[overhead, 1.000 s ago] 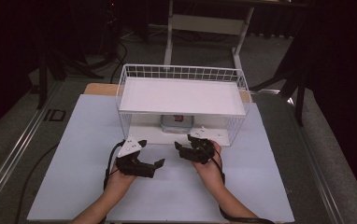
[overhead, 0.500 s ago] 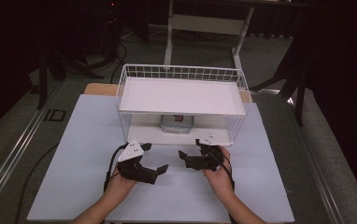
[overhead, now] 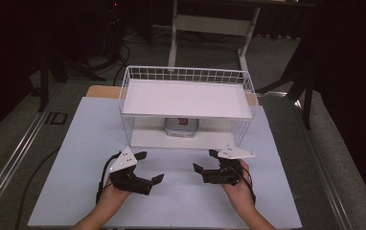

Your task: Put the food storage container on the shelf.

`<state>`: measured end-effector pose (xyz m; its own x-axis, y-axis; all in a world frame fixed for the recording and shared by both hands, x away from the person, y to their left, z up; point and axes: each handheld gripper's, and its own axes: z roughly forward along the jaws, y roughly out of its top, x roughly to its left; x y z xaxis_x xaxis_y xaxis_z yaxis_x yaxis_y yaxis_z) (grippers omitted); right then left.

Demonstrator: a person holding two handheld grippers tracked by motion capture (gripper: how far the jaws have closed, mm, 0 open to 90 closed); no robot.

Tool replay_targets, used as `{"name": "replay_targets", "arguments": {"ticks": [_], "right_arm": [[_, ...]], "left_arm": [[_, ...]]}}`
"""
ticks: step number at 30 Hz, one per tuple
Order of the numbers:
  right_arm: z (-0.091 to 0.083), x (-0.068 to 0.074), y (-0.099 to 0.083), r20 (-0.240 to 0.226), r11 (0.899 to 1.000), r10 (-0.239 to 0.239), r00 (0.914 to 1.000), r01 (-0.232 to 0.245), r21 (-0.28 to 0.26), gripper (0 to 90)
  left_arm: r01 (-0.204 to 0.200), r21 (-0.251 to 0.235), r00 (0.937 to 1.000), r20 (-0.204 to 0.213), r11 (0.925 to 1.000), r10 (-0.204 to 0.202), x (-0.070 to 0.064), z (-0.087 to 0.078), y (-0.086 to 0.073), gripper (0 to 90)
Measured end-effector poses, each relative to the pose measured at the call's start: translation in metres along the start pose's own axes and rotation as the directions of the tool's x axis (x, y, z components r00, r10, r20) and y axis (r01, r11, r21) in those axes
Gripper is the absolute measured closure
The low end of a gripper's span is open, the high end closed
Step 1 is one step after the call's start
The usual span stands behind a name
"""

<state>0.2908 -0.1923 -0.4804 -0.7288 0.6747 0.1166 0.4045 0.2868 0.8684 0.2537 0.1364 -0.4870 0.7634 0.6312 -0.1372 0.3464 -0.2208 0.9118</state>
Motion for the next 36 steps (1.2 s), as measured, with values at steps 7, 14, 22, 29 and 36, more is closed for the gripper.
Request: {"name": "replay_targets", "arguments": {"ticks": [7, 14, 22, 29, 36], "right_arm": [[-0.021, -0.005, -0.007, 0.006, 1.000, 0.011, 0.9999, -0.011, -0.019, 16.9], [-0.040, -0.012, -0.018, 0.016, 1.000, 0.009, 0.9998, -0.009, -0.022, 16.9], [-0.053, -0.022, -0.036, 0.026, 1.000, 0.024, 0.9994, -0.023, -0.017, 16.9], [-0.051, -0.033, -0.048, 0.038, 1.000, 0.028, 0.9989, -0.028, -0.002, 16.9], [-0.048, -0.037, -0.052, 0.050, 1.000, 0.018, 0.9986, -0.018, 0.009, 16.9]], "left_arm": [[-0.007, 0.017, 0.9997, -0.022, 0.9998, 0.007, 0.001, -0.007, -0.008, 2.0], [0.001, 0.023, 0.9997, -0.024, 0.9997, 0.000, 0.002, -0.009, -0.013, 2.0], [-0.001, 0.028, 1.0000, -0.005, 0.9996, 0.002, 0.000, -0.004, -0.017, 2.0], [-0.026, 0.038, 0.9995, 0.018, 0.9989, 0.026, -0.005, 0.001, -0.020, 2.0], [-0.020, 0.047, 0.9997, 0.017, 0.9987, 0.019, -0.003, 0.000, -0.023, 2.0]]}}
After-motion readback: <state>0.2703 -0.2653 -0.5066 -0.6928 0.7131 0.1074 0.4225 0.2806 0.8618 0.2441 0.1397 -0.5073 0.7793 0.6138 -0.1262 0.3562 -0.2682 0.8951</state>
